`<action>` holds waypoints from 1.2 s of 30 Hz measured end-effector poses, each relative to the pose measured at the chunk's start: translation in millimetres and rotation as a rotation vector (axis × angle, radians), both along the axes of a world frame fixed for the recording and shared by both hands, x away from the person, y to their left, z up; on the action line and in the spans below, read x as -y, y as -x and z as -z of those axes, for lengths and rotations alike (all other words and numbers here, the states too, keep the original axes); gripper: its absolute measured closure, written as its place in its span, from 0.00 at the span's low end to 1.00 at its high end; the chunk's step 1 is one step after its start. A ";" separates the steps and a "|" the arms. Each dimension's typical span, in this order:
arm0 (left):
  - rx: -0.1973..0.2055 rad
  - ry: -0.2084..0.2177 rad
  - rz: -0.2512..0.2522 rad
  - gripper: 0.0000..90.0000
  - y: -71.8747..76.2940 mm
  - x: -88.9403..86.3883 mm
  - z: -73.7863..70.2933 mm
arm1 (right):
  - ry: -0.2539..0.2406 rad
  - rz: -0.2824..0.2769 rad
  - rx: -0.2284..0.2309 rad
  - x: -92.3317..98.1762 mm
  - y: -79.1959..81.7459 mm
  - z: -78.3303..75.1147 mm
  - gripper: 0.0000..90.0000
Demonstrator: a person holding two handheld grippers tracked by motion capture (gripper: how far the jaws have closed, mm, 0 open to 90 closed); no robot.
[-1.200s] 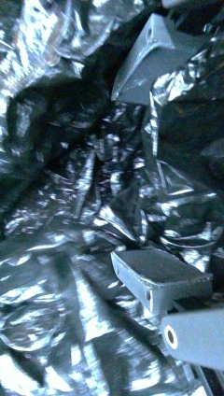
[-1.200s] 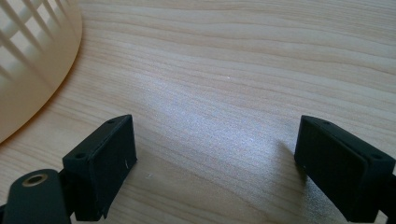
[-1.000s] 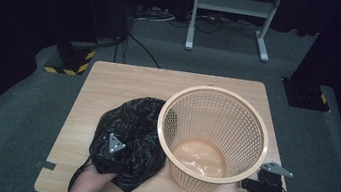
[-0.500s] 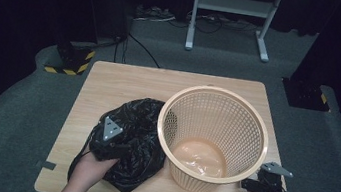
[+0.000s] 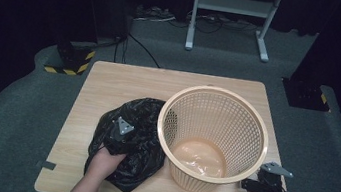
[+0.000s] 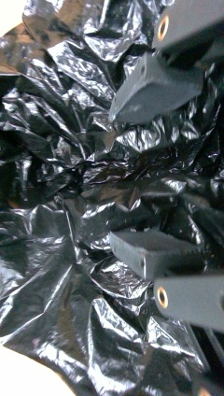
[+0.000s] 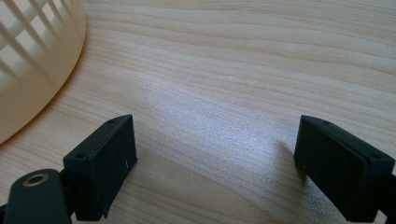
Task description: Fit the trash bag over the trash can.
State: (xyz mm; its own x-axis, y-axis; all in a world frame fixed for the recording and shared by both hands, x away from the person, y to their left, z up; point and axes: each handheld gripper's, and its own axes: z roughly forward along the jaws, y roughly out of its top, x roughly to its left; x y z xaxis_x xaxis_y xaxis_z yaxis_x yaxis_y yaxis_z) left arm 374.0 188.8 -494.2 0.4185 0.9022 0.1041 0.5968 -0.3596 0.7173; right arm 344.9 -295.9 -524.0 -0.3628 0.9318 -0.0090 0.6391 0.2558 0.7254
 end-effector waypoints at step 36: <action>0.495 0.210 -0.038 1.00 57.3 -40.2 -24.3 | -0.001 -0.002 0.001 -0.1 0.2 0.0 0.14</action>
State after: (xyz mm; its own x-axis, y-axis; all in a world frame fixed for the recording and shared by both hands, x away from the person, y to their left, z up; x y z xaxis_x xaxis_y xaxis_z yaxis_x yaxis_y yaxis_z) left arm 316.7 229.0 -469.9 0.3322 0.9383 0.0964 0.1786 -0.1629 0.9704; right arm 344.7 -295.8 -524.0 -0.3648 0.9311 -0.0081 0.6380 0.2563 0.7261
